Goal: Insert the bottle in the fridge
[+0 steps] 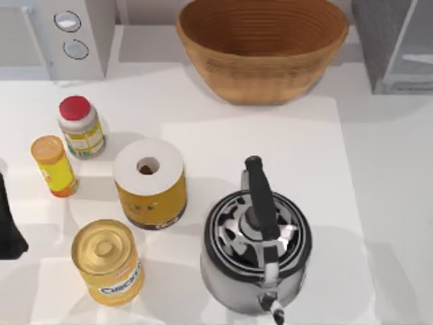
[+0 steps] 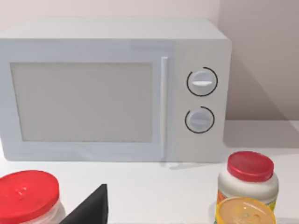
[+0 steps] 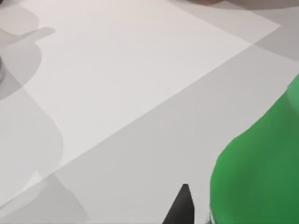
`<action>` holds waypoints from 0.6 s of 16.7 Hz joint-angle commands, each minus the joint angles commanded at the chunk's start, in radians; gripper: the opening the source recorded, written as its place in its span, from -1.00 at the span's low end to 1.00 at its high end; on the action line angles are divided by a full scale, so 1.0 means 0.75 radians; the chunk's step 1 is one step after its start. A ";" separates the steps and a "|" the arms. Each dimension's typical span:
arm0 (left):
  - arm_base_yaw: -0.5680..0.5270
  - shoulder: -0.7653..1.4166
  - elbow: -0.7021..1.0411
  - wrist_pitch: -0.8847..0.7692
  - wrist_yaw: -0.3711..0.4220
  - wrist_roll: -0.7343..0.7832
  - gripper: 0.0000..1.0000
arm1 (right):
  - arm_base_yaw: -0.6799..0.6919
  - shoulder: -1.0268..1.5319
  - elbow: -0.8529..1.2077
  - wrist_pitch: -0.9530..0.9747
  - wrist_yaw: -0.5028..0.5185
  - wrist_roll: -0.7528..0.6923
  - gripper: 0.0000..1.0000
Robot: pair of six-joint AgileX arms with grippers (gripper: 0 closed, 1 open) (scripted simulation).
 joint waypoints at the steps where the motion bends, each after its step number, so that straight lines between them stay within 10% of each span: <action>1: 0.000 0.000 0.000 0.000 0.000 0.000 1.00 | 0.000 0.000 0.000 0.000 0.000 0.000 -0.79; 10: 0.000 0.000 0.000 0.000 0.000 0.000 1.00 | 0.000 0.000 0.000 0.000 0.000 0.000 -0.98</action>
